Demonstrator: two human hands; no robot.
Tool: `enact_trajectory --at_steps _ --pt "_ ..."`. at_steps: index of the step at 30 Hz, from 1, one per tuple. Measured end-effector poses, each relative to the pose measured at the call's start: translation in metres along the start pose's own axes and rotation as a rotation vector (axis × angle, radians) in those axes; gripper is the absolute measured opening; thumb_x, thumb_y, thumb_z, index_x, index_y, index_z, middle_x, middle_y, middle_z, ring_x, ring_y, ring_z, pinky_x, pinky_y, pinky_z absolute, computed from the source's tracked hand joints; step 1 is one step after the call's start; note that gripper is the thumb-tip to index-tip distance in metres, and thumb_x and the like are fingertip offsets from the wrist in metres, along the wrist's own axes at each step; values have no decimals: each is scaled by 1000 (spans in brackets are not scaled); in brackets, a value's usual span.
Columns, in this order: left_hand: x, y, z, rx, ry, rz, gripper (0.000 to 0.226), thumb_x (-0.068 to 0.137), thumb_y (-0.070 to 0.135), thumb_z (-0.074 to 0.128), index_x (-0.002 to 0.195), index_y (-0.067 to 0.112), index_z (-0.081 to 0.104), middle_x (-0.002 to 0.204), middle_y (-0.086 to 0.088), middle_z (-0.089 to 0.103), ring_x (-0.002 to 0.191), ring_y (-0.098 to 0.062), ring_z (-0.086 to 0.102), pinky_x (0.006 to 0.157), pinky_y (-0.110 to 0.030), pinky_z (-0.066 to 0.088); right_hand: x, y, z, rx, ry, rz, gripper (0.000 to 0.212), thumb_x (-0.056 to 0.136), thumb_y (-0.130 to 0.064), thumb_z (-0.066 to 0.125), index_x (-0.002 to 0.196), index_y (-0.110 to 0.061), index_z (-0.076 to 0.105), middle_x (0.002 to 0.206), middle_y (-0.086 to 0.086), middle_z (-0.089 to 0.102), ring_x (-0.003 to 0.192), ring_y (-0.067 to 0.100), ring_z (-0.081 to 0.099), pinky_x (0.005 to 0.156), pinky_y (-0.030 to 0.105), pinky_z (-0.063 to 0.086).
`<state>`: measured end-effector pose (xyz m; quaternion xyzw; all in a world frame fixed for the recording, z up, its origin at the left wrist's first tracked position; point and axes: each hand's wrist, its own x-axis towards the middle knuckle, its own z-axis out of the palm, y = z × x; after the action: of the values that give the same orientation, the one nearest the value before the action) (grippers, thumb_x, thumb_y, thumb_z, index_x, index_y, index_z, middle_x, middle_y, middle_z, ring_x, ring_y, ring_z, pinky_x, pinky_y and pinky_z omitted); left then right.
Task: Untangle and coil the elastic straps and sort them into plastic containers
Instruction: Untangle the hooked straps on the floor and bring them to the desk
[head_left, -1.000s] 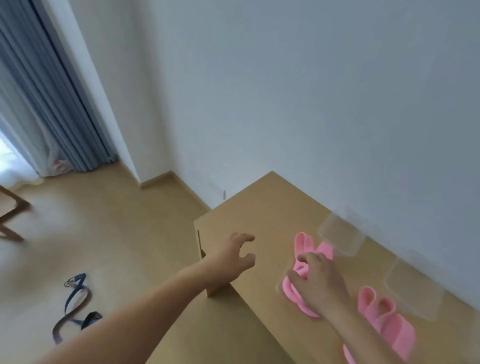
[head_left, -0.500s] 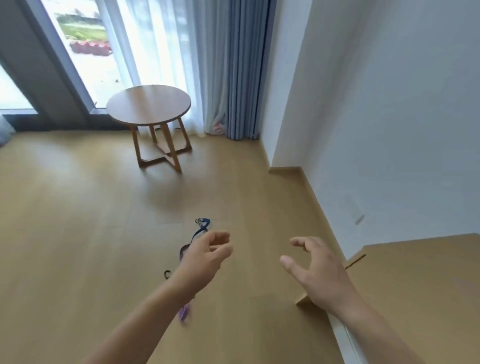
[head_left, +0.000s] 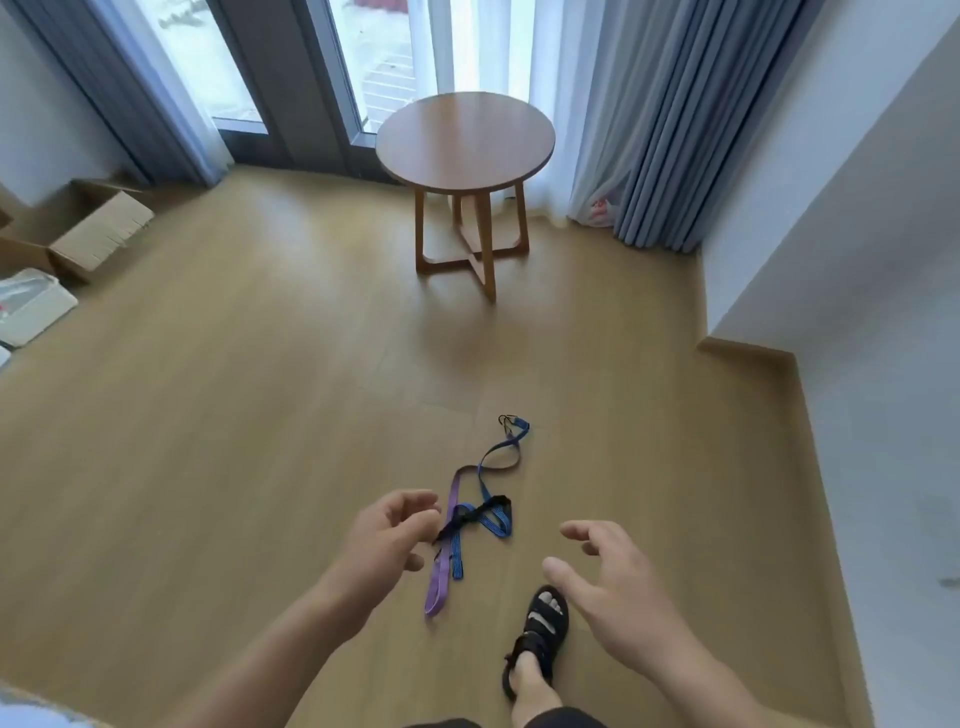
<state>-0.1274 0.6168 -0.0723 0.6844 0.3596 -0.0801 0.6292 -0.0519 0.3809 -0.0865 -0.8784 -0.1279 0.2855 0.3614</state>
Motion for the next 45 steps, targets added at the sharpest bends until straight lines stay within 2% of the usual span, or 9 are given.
enact_trajectory --at_steps 4,10,17,20,27,32,36,41,45 --pt "65 10 21 -31 29 -102 19 93 17 63 110 21 66 106 4 73 91 -13 69 65 -24 53 76 22 3 23 -98 53 38 89 -43 64 124 -32 53 119 -21 50 110 -1 49 86 12 35" --pt "186 -34 56 -35 39 -261 20 94 19 58 114 23 63 106 0 69 95 -11 64 65 -22 50 206 92 42 -86 -228 202 42 91 -42 61 129 -26 52 123 -12 51 110 6 52 94 25 44" --pt "338 -184 64 40 62 -462 19 94 18 56 111 21 63 99 0 67 79 -19 58 65 -32 47 354 206 176 -167 -269 388 45 93 -38 57 133 -20 50 129 -2 56 111 12 53 91 25 42" --pt "400 -262 57 109 73 -490 20 92 17 58 111 19 64 102 2 66 89 -16 61 74 -27 46 403 256 253 -209 -304 426 46 93 -37 55 135 -19 48 131 -1 54 114 15 52 89 28 43" --pt "493 -407 50 165 90 -467 16 91 14 58 91 29 61 92 9 65 76 -8 57 71 -28 48 489 333 416 -406 -400 208 50 94 -32 50 142 -24 39 145 -2 36 121 23 51 96 36 45" --pt "527 -466 49 209 93 -402 26 91 15 60 116 17 61 103 6 65 87 -9 59 76 -23 42 535 369 483 -678 -411 39 43 92 -20 52 133 -20 43 143 5 32 105 31 54 74 38 45" --pt "536 -485 49 226 76 -393 35 90 14 61 125 13 58 112 1 64 97 -14 59 85 -21 42 543 385 496 -896 -368 -64 19 90 -10 49 108 -16 45 123 10 39 75 28 45 60 37 35" --pt "528 -477 53 279 37 -320 54 85 14 67 136 15 51 122 10 54 107 -4 51 76 4 29 537 354 460 -723 -306 15 19 92 -30 50 107 -18 48 110 3 50 81 29 56 63 35 41" --pt "524 -454 50 227 -149 -137 91 73 23 73 149 38 27 152 25 28 143 5 21 113 -17 21 508 302 404 -491 -324 -116 12 80 -33 57 90 -29 51 80 -13 52 77 16 55 65 31 39"
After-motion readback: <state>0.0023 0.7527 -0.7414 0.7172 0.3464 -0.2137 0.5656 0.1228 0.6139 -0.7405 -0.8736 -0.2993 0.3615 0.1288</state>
